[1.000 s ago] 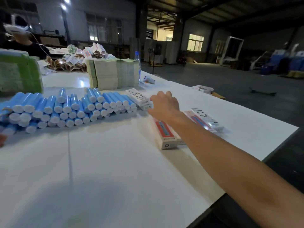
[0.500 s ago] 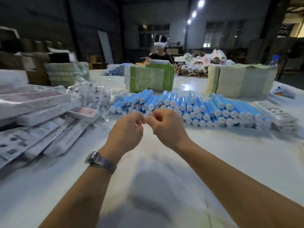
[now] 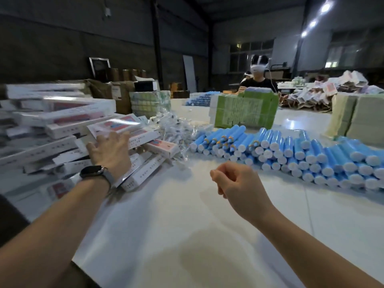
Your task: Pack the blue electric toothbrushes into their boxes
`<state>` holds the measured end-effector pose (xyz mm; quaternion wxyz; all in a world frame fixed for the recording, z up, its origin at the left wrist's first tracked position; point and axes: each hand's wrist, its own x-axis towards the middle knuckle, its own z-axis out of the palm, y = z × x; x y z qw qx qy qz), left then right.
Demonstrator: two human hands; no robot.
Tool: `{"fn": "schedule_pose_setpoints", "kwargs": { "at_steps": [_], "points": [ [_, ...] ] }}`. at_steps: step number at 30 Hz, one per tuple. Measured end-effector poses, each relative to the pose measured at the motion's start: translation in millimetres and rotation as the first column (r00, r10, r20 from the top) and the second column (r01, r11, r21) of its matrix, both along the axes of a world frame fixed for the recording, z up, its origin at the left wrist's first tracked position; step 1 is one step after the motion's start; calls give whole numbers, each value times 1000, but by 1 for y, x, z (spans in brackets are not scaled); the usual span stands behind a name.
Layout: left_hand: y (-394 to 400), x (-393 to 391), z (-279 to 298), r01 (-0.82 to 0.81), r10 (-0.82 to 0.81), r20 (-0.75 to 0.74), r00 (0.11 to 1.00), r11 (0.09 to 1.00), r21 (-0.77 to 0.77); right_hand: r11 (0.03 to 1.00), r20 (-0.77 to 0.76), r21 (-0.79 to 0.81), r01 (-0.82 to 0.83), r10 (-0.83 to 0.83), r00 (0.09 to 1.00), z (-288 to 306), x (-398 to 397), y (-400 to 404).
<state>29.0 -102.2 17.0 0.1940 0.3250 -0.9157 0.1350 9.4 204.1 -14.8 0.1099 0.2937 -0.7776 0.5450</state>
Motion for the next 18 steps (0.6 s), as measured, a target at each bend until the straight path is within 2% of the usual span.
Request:
{"fn": "schedule_pose_setpoints", "kwargs": {
  "at_steps": [3,6,8,10,12,13,14,15,16,17,18],
  "points": [
    [-8,-2,4,12,-13,-39,999,999,-37,1000,9,-18,-8,8,1000,1,0,2],
    [-10,-2,9,50,-52,-12,999,992,-113,1000,-5,-1,-9,9,1000,2,1,2],
    [-1,2,15,95,-106,-63,992,983,-155,1000,-15,6,-11,11,1000,4,2,3],
    [22,6,24,170,-189,-171,967,978,-123,1000,-22,-19,5,-5,1000,8,0,6],
    [60,7,31,367,-332,-316,889,928,57,994,-8,-109,33,-34,999,15,-3,10],
    [86,7,32,513,-396,-402,826,824,241,982,5,-180,49,-49,999,20,-6,12],
    [114,8,32,643,-430,-492,757,624,444,966,15,-253,58,-56,998,25,-8,15],
    [143,9,30,717,-434,-573,695,366,593,947,17,-315,68,-66,998,31,-10,19],
    [169,10,26,729,-428,-626,652,125,673,928,17,-364,76,-75,997,36,-12,23],
    [194,11,23,705,-431,-660,615,-74,705,912,19,-401,88,-88,996,41,-13,28],
    [215,12,18,672,-440,-691,574,-229,704,898,18,-427,109,-112,994,45,-14,33]
  ]
}}
